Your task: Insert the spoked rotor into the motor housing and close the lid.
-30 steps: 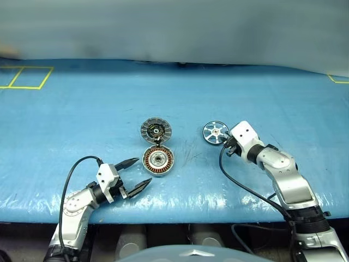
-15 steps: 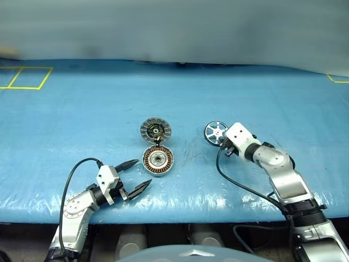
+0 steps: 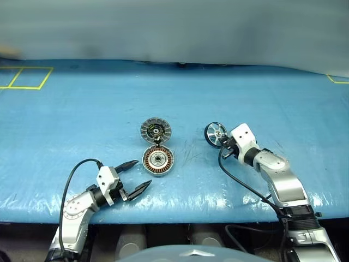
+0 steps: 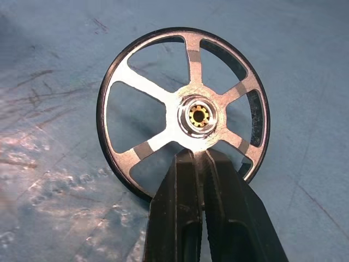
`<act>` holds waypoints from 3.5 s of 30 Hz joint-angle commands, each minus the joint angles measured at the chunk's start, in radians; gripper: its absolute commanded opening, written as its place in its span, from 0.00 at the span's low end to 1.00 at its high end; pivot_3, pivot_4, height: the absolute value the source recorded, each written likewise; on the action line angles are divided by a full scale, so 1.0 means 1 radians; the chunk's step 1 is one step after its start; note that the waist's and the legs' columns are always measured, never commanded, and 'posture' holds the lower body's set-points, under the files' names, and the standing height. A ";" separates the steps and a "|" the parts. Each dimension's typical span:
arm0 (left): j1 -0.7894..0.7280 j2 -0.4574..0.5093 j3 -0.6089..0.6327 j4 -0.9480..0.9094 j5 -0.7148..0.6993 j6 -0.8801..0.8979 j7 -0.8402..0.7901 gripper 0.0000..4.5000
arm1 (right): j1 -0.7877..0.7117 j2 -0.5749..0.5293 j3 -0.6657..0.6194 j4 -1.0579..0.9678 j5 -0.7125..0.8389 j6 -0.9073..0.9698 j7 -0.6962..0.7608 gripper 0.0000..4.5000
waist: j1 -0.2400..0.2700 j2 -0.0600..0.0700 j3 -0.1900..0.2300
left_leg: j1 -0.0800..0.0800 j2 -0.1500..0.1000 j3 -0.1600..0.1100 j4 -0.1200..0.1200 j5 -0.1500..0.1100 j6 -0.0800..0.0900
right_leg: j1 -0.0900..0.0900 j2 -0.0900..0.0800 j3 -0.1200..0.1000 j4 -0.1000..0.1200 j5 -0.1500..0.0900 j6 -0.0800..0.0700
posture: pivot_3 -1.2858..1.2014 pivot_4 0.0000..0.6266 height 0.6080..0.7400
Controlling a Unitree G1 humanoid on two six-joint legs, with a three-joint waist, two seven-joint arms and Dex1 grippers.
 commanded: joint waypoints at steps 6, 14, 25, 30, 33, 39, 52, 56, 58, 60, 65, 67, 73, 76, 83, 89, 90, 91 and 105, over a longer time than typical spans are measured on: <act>-0.014 -0.003 -0.007 -0.004 -0.021 -0.008 -0.018 0.98 | 0.078 -0.006 -0.030 -0.187 0.279 -0.007 0.235 0.01 | -0.001 0.001 0.001 | 0.000 0.000 0.000 0.001 0.000 0.000 | 0.000 0.000 0.000 0.000 0.000 0.000 | 0.52 0.24 1.00; -0.022 -0.004 -0.010 0.002 -0.021 -0.003 -0.027 0.98 | 0.073 0.020 0.077 -0.256 0.325 0.003 0.269 0.01 | -0.001 0.001 0.001 | 0.000 0.000 0.000 0.000 0.000 0.000 | 0.000 0.000 0.000 0.000 0.000 0.000 | 0.52 0.24 1.00; -0.027 -0.007 -0.013 0.021 -0.016 -0.014 -0.026 0.98 | 0.014 0.073 0.238 -0.228 0.260 -0.059 0.260 0.01 | 0.000 0.001 0.000 | 0.000 0.000 0.000 0.001 0.000 0.000 | 0.000 0.000 0.000 0.000 0.000 0.000 | 0.52 0.24 1.00; -0.025 -0.006 -0.011 0.021 -0.012 -0.017 -0.021 0.98 | -0.014 0.113 0.269 -0.176 0.235 -0.087 0.249 0.01 | -0.001 0.001 0.000 | 0.000 0.000 0.000 0.000 0.000 0.000 | 0.000 0.000 0.000 0.000 0.000 0.000 | 0.52 0.24 1.00; -0.024 -0.007 -0.011 0.018 -0.011 -0.016 -0.017 0.98 | -0.028 0.121 0.288 -0.151 0.210 -0.103 0.252 0.01 | 0.001 0.001 0.000 | 0.000 0.000 0.000 0.000 0.000 0.000 | 0.000 0.000 0.000 0.000 0.000 0.000 | 0.52 0.24 1.00; -0.016 -0.007 -0.009 0.015 -0.012 -0.019 -0.012 0.98 | -0.050 0.097 0.321 -0.112 0.132 -0.154 0.258 0.01 | 0.001 0.001 0.000 | 0.000 0.000 0.000 0.000 0.000 0.000 | -0.001 0.000 0.000 0.000 0.000 0.000 | 0.52 0.24 1.00; -0.006 -0.007 -0.013 0.012 -0.011 -0.023 -0.001 0.98 | -0.081 0.067 0.355 -0.079 0.044 -0.220 0.266 0.01 | 0.000 0.001 0.000 | 0.000 0.000 0.000 0.000 0.000 0.000 | 0.000 0.000 0.000 0.001 0.000 0.000 | 0.52 0.24 1.00; -0.004 -0.007 -0.014 0.010 -0.011 -0.024 0.000 0.98 | -0.084 0.075 0.356 -0.066 0.035 -0.229 0.257 0.01 | 0.000 0.001 0.000 | 0.000 0.000 0.000 0.000 0.000 0.000 | 0.000 0.000 0.000 0.000 0.000 0.000 | 0.52 0.24 1.00; -0.004 -0.007 -0.014 0.010 -0.011 -0.023 0.000 0.98 | -0.086 0.077 0.358 -0.063 0.034 -0.221 0.256 0.01 | 0.000 0.001 0.000 | 0.000 0.000 0.000 0.000 0.000 0.000 | 0.000 0.000 0.000 0.000 0.000 0.000 | 0.52 0.24 1.00; -0.004 -0.006 -0.014 0.011 -0.011 -0.023 0.001 0.98 | -0.088 0.076 0.359 -0.061 0.028 -0.213 0.252 0.06 | 0.000 0.001 0.000 | 0.000 0.000 0.000 0.000 0.000 0.000 | 0.000 0.000 0.000 0.000 0.000 0.000 | 0.52 0.24 1.00; -0.003 -0.007 -0.014 0.013 -0.008 -0.025 0.003 0.98 | -0.091 0.089 0.348 -0.057 0.029 -0.230 0.236 0.40 | 0.000 0.001 0.000 | 0.000 0.000 0.000 0.000 0.000 0.000 | 0.000 0.000 0.000 0.000 0.000 0.000 | 0.52 0.24 1.00; -0.002 -0.008 -0.015 0.014 -0.007 -0.027 0.004 0.98 | -0.090 0.098 0.340 -0.069 0.047 -0.225 0.241 0.45 | 0.000 0.001 0.000 | 0.000 0.000 0.000 0.000 0.000 0.000 | 0.000 0.000 0.000 0.001 0.000 0.000 | 0.52 0.24 1.00; -0.001 -0.010 -0.013 0.016 -0.008 -0.031 0.005 0.98 | -0.090 0.141 0.323 -0.082 0.114 -0.184 0.246 0.45 | 0.000 0.001 0.000 | 0.000 0.000 0.000 0.000 0.000 0.000 | 0.000 0.000 0.000 0.000 0.000 0.000 | 0.52 0.24 1.00; -0.001 -0.010 -0.012 0.017 -0.008 -0.034 0.007 0.98 | -0.093 0.168 0.332 -0.053 0.109 -0.168 0.229 0.33 | 0.000 0.001 0.000 | 0.000 0.000 0.000 0.000 0.000 0.000 | 0.000 0.000 0.000 0.001 0.000 0.000 | 0.52 0.24 1.00; -0.008 -0.011 -0.011 0.018 -0.004 -0.036 0.011 0.98 | -0.130 0.221 0.379 0.075 0.018 -0.192 0.168 0.01 | -0.001 0.001 0.000 | 0.000 0.000 0.000 0.001 0.000 0.000 | 0.000 0.000 0.000 0.001 0.000 0.000 | 0.52 0.24 1.00; 0.003 -0.009 -0.009 0.010 -0.005 -0.036 0.019 0.98 | -0.124 0.203 0.434 0.106 -0.051 -0.181 0.174 0.01 | -0.001 0.001 0.000 | 0.001 0.000 0.000 0.000 0.000 -0.001 | 0.000 0.000 0.000 0.001 0.000 -0.001 | 0.52 0.24 1.00; 0.004 -0.009 -0.008 0.009 -0.004 -0.037 0.020 0.98 | -0.119 0.199 0.438 0.106 -0.056 -0.185 0.177 0.01 | -0.001 0.001 0.000 | 0.001 0.000 0.000 0.000 0.000 -0.001 | 0.000 0.000 0.000 0.001 0.000 -0.001 | 0.52 0.24 1.00; 0.005 -0.008 -0.008 0.009 -0.005 -0.037 0.021 0.98 | -0.116 0.199 0.435 0.103 -0.052 -0.187 0.178 0.01 | -0.001 0.001 -0.001 | 0.001 0.000 0.000 0.000 0.000 -0.001 | 0.000 0.000 0.000 0.001 0.001 0.000 | 0.52 0.24 1.00; 0.001 -0.010 -0.008 0.012 -0.007 -0.038 0.023 0.98 | -0.146 0.215 0.296 0.005 0.052 -0.213 0.155 0.01 | -0.002 0.001 -0.001 | 0.001 0.000 0.000 0.000 0.000 -0.001 | 0.000 0.000 0.000 0.001 0.000 -0.001 | 0.52 0.24 1.00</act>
